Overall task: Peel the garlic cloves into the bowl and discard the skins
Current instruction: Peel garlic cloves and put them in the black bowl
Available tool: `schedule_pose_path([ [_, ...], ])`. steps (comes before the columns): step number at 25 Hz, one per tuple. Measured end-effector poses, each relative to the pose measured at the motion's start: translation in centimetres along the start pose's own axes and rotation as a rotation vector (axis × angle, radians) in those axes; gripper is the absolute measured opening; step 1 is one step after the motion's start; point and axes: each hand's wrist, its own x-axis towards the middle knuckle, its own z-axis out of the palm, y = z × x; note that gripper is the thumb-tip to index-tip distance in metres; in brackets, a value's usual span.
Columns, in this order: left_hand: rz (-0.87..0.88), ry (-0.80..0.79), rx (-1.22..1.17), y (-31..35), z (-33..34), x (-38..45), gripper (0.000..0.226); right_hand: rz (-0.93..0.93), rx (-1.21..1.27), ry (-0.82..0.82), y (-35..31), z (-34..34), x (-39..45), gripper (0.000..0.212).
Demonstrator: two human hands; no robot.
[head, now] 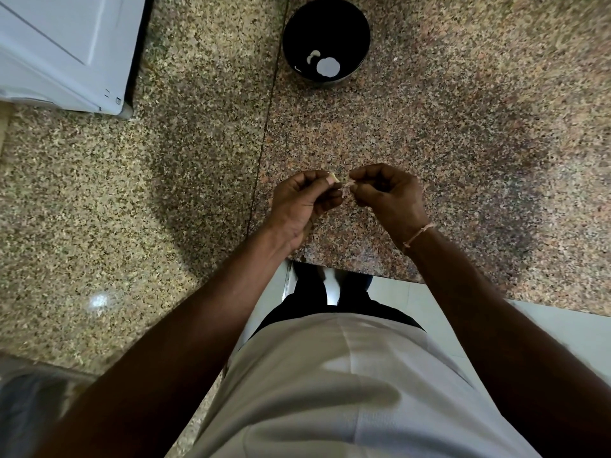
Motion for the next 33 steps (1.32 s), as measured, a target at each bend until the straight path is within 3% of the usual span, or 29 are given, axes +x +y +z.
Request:
schedule_pose_path([
  [8,0.051,0.035,0.087,-0.8,-1.0,0.2,0.007,-0.061,-0.320,0.027,-0.2,1.0,1.2,0.008],
  [18,0.082,0.016,0.128,-0.3,-0.7,0.1,0.007,-0.210,-0.372,-0.027,-0.5,1.8,0.9,0.015],
  [33,0.247,0.042,0.406,0.5,-0.1,0.1,0.006,-0.211,-0.324,0.044,-1.0,2.2,0.6,0.017],
])
